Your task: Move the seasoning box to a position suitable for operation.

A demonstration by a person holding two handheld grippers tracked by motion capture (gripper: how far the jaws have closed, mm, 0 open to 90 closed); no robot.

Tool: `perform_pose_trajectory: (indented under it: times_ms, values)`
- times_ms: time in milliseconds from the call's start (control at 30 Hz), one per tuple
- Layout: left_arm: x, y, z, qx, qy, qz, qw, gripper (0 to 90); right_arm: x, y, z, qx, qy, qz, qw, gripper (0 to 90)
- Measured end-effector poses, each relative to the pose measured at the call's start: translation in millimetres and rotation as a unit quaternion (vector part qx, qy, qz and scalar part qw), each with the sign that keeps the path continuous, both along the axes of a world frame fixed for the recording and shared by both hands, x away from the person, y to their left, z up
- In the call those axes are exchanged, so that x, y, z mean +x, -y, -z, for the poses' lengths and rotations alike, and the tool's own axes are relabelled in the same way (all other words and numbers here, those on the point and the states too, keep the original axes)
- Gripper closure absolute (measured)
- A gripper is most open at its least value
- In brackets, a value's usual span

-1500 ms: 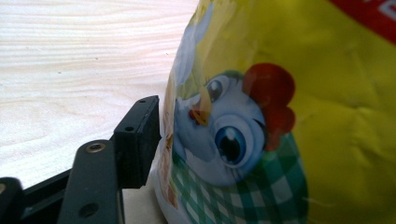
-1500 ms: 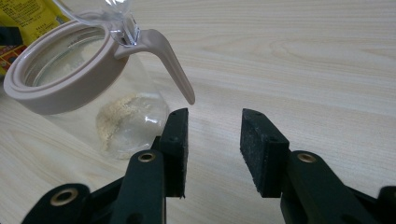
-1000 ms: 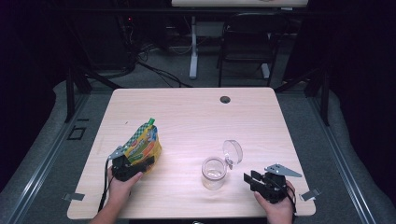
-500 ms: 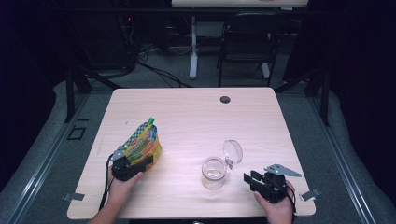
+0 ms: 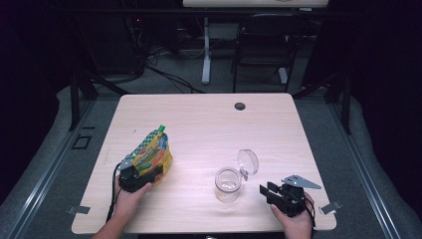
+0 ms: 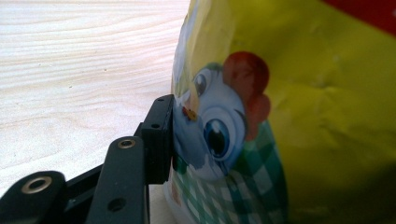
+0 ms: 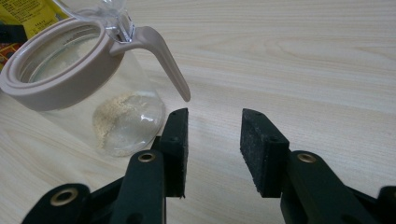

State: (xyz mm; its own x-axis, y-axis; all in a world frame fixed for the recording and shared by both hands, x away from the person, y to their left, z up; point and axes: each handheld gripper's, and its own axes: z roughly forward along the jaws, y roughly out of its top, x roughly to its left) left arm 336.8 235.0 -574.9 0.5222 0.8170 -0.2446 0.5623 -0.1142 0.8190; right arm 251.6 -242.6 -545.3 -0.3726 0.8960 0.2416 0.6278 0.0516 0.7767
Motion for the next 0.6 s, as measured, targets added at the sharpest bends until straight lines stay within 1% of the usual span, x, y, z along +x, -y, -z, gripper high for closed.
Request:
perform_pose_trajectory:
  times_ms: [67,133,200,233,333,367,467,500,533,600]
  values:
    - [0.0,0.8,-0.1,0.000,0.002,-0.002,1.0000,53.8,0.1,0.0,0.0,0.000,0.001,-0.001,1.0000,62.4]
    - [0.6,0.0,-1.4,0.001,-0.002,0.001,1.0000,53.9,0.1,-0.3,0.1,0.000,0.002,-0.001,1.0000,62.4]
    - [0.8,-0.2,-1.6,0.003,-0.002,0.003,1.0000,54.0,0.1,-0.3,0.0,0.000,0.003,-0.001,1.0000,62.4]
    - [1.1,-0.5,-2.3,0.007,-0.001,0.006,1.0000,54.0,-0.1,-0.1,-0.2,0.000,0.004,-0.001,1.0000,62.4]
    - [1.0,0.3,-2.6,0.008,0.001,0.005,1.0000,54.1,-0.2,0.2,-0.3,0.000,0.004,-0.001,1.0000,62.4]
    - [0.6,0.6,-3.8,0.014,0.000,0.010,0.9999,54.2,-0.3,0.2,-0.2,0.001,0.004,0.000,1.0000,62.5]
    - [0.1,1.6,-4.3,0.015,0.003,0.012,0.9998,54.2,-0.5,0.3,-0.3,0.000,0.004,0.000,1.0000,62.5]
    - [-0.3,2.2,-4.7,0.012,0.003,0.018,0.9998,54.2,-0.6,0.4,-0.4,0.000,0.004,0.000,1.0000,62.5]
    - [-0.3,2.2,-4.7,0.012,0.003,0.018,0.9998,54.3,-0.6,0.4,-0.4,0.000,0.004,0.000,1.0000,62.5]
    - [-1.2,2.9,-7.0,0.017,0.000,0.026,0.9995,54.3,-0.8,0.3,-0.4,0.003,0.005,0.000,1.0000,62.5]
